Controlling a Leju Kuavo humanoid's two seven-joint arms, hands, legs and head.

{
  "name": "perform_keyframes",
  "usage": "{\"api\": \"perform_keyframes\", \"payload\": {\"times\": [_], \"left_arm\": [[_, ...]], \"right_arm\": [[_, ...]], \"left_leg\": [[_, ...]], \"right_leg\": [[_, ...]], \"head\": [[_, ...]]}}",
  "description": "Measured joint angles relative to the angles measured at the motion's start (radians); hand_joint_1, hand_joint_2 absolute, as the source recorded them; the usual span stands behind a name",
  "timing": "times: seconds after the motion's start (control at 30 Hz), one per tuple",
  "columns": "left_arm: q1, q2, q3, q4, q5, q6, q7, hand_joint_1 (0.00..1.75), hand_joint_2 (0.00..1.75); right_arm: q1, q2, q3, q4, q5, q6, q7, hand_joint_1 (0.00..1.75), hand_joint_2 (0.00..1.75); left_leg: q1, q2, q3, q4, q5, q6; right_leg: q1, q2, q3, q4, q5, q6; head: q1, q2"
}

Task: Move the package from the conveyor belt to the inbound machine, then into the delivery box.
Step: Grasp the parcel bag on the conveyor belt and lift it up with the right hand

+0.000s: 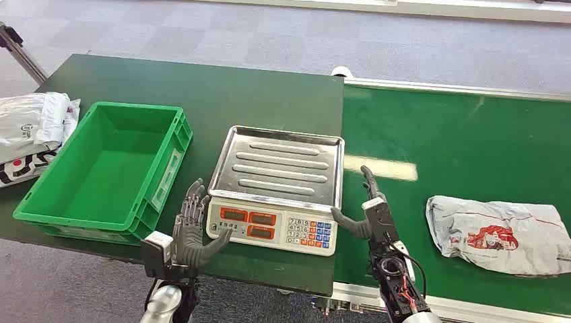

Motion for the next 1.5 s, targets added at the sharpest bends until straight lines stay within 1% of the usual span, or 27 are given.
{"api": "perform_keyframes", "payload": {"times": [0.1,0.17,0.53,0.67,0.73,0.8,1.0,1.07,1.13,1.2,1.27,1.33,1.5], "left_arm": [[0.009,0.001,0.001,-0.008,0.000,0.000,0.000,0.00,1.75],[0.015,0.002,0.002,-0.014,0.000,0.000,0.000,0.00,1.75],[0.023,0.004,0.004,-0.024,0.000,0.000,0.000,0.00,1.75],[0.023,0.005,0.004,-0.024,0.000,0.000,0.000,0.00,1.75],[0.024,0.006,0.004,-0.025,0.000,-0.003,0.000,0.00,1.75],[0.027,0.007,0.004,-0.030,0.000,-0.008,0.000,0.00,1.75],[0.050,0.007,0.015,-0.055,-0.007,-0.017,0.000,0.00,1.75],[0.055,0.006,0.021,-0.059,-0.012,-0.024,0.000,0.00,1.75],[0.056,0.004,0.026,-0.059,-0.020,-0.031,0.000,0.00,1.75],[0.056,0.000,0.029,-0.059,-0.027,-0.036,0.000,0.00,1.75],[0.056,-0.002,0.032,-0.059,-0.031,-0.041,0.000,0.00,1.75],[0.055,-0.004,0.034,-0.059,-0.035,-0.045,0.000,0.00,1.75],[0.052,-0.010,0.039,-0.059,-0.041,-0.047,0.000,0.00,1.75]], "right_arm": [[-0.011,-0.015,0.006,0.001,0.033,-0.082,0.004,0.00,1.75],[-0.019,-0.026,0.010,0.002,0.047,-0.112,0.008,0.00,1.75],[-0.026,-0.048,0.026,0.003,0.054,-0.120,0.011,0.00,1.75],[-0.029,-0.055,0.028,0.006,0.079,-0.155,0.034,0.00,1.75],[-0.037,-0.066,0.030,0.013,0.108,-0.193,0.080,0.00,1.75],[-0.050,-0.086,0.032,0.023,0.136,-0.230,0.145,0.00,1.75],[-0.097,-0.191,0.007,0.086,0.226,-0.341,0.377,0.00,1.75],[-0.107,-0.226,-0.006,0.109,0.276,-0.374,0.482,0.00,1.75],[-0.115,-0.261,-0.020,0.132,0.338,-0.405,0.608,0.00,1.75],[-0.117,-0.292,-0.036,0.153,0.375,-0.412,0.700,0.00,1.75],[-0.115,-0.318,-0.054,0.170,0.387,-0.401,0.742,0.00,1.75],[-0.112,-0.338,-0.072,0.183,0.398,-0.383,0.758,0.00,1.75],[-0.109,-0.359,-0.109,0.203,0.426,-0.351,0.789,0.00,1.75]], "left_leg": [[0.000,0.000,0.000,0.000,0.000,0.000],[0.000,0.001,0.000,0.000,0.000,0.000],[0.000,0.000,0.000,0.000,0.000,0.000],[0.000,0.000,0.000,0.000,0.000,0.000],[0.000,0.000,0.000,0.000,0.000,0.000],[0.000,0.000,0.000,0.000,0.000,0.000],[-0.002,-0.001,0.000,0.000,0.000,0.000],[-0.002,-0.001,0.000,0.000,0.000,0.001],[-0.002,-0.001,0.000,0.000,0.000,0.001],[-0.002,-0.002,0.000,0.000,0.000,0.001],[-0.002,-0.001,0.000,0.000,0.000,0.001],[-0.002,0.000,0.000,0.000,0.000,0.001],[-0.002,-0.001,0.000,0.000,0.000,0.001]], "right_leg": [[0.000,0.000,0.000,0.000,0.000,0.000],[0.000,0.000,0.000,0.000,0.000,0.000],[0.000,0.000,0.000,0.000,0.000,0.000],[0.000,0.000,0.000,0.000,0.000,0.000],[0.000,0.000,0.000,0.000,0.000,0.000],[0.000,0.000,0.000,0.000,0.000,0.000],[-0.001,-0.002,0.000,0.000,0.000,0.000],[-0.002,-0.002,0.000,0.000,0.000,0.000],[-0.002,-0.002,0.000,0.000,0.000,0.000],[-0.002,-0.002,0.000,0.000,0.000,0.000],[-0.002,-0.002,0.000,0.000,0.000,0.000],[-0.002,-0.002,0.000,0.000,0.000,0.000],[-0.002,-0.002,0.000,0.000,0.000,0.000]], "head": [[0.000,0.000],[0.000,0.000],[0.000,0.000],[0.000,0.000],[0.000,0.000],[0.000,0.000],[0.000,0.000],[0.000,0.000],[0.000,0.000],[0.000,0.000],[0.000,0.000],[0.000,0.000],[0.000,0.000]]}}
